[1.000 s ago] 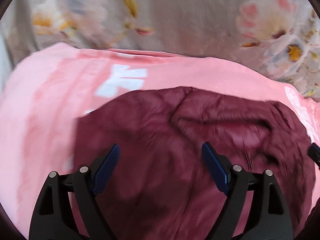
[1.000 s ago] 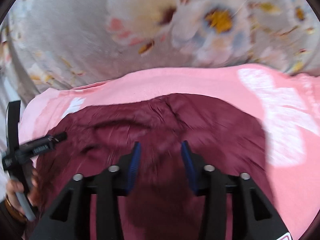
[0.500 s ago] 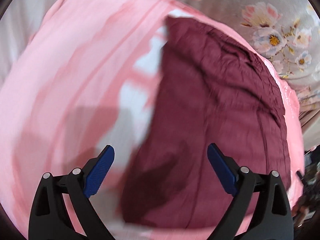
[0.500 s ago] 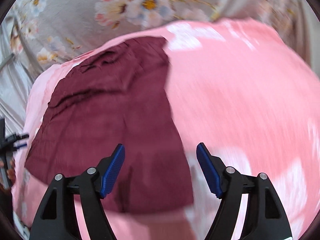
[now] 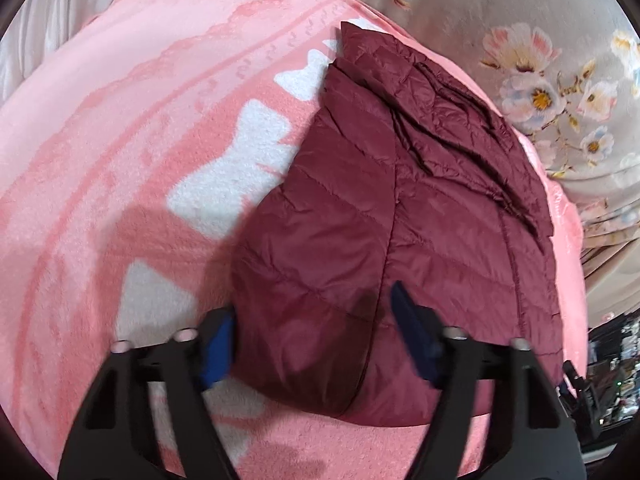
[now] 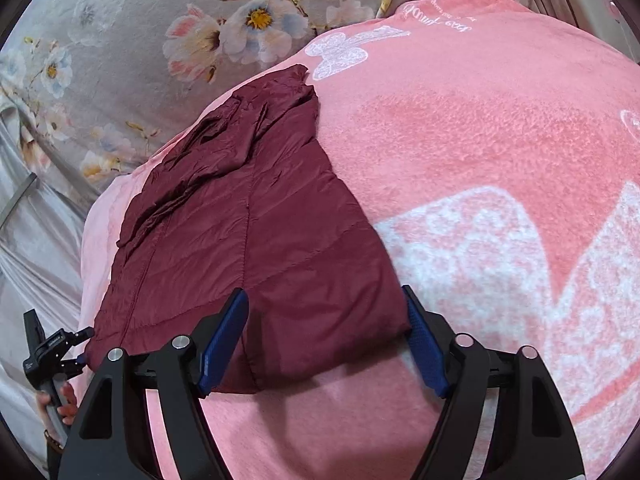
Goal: Fold large clothes
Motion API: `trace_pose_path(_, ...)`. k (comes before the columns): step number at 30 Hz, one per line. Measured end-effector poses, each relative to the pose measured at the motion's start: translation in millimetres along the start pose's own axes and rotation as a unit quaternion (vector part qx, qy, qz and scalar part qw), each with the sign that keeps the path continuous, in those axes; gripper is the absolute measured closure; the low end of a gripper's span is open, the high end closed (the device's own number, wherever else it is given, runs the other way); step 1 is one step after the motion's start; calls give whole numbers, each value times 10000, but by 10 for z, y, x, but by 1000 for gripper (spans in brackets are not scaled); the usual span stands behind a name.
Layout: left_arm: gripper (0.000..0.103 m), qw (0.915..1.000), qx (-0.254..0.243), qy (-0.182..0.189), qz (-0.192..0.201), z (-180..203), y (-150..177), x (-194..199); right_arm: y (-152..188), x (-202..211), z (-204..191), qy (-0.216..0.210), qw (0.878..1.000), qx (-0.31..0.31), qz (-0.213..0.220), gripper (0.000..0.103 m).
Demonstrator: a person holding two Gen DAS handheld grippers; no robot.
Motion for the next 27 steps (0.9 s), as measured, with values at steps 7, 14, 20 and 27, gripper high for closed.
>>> trace_pose_path(7,97,9997,153,195,93,-82,8,210,-38,153,-86,-330,9991,-108,261,96)
trace_pose_path(14,99,9965,-142,736,374,-4,173,996,64,945,-334,-602,9940,599,693,98)
trace_pose_path(20,100,9894,-138,1309,613,-26,418,1999,128,2050,-550,-934,9817,983,1340,98)
trace_pose_path(27,99,9767,-486,1497,1457,538,-166,2525,-788,2242,-825,-1070,9628,899,2314,98)
Point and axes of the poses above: each gripper's, at about its wrist camera, not at the fingertips, and x roughly against the way its jaws point, z to its right, y to its underside, the point moved 7 cm from there along -x, roughly the way its jaws point, and after that the axes turned 9 degrees about x, right-handed, at the moved point
